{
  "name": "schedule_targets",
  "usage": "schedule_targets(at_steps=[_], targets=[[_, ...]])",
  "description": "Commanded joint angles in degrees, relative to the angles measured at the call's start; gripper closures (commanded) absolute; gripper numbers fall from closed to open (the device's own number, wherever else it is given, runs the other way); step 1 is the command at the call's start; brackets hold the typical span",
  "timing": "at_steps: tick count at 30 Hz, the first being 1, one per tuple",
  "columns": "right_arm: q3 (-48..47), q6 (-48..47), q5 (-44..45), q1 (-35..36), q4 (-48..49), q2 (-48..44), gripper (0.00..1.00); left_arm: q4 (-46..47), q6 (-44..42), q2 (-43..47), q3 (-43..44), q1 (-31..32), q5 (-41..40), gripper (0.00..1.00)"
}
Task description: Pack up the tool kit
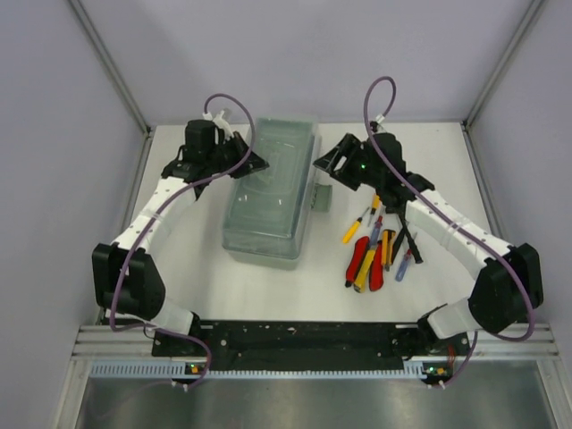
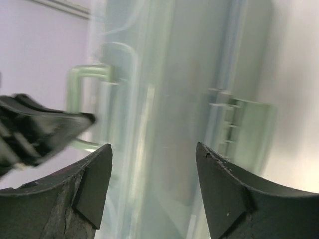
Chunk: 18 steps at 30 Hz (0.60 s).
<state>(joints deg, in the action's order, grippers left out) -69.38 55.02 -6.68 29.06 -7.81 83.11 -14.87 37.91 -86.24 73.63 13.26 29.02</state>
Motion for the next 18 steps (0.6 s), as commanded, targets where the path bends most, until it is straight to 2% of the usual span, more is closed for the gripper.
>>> schedule_targets(at_steps=[1, 4, 11, 14, 18], targets=[[5.4, -8.9, 2.6, -2.2, -2.9, -2.6, 0.27, -1.0, 3.8, 0.2, 10.3, 0.4, -1.0, 1.0], [7.6, -10.7, 1.2, -2.8, -2.6, -2.0, 0.19, -3.1, 8.0, 0.1, 14.9, 0.4, -1.2, 1.0], [10.4, -11.7, -1.8, -3.5, 0.0, 1.2, 0.18, -4.5, 8.6, 1.1, 20.8, 0.4, -2.7, 1.0], [9.8, -12.0, -2.7, -3.6, 0.3, 2.9, 0.2, -6.5, 6.4, 1.2, 22.9, 0.3, -4.9, 1.0], [9.5, -11.8, -1.9, -3.7, -0.2, 4.5, 0.32, -8.4, 4.2, 2.1, 23.6, -0.8, -6.8, 1.0]])
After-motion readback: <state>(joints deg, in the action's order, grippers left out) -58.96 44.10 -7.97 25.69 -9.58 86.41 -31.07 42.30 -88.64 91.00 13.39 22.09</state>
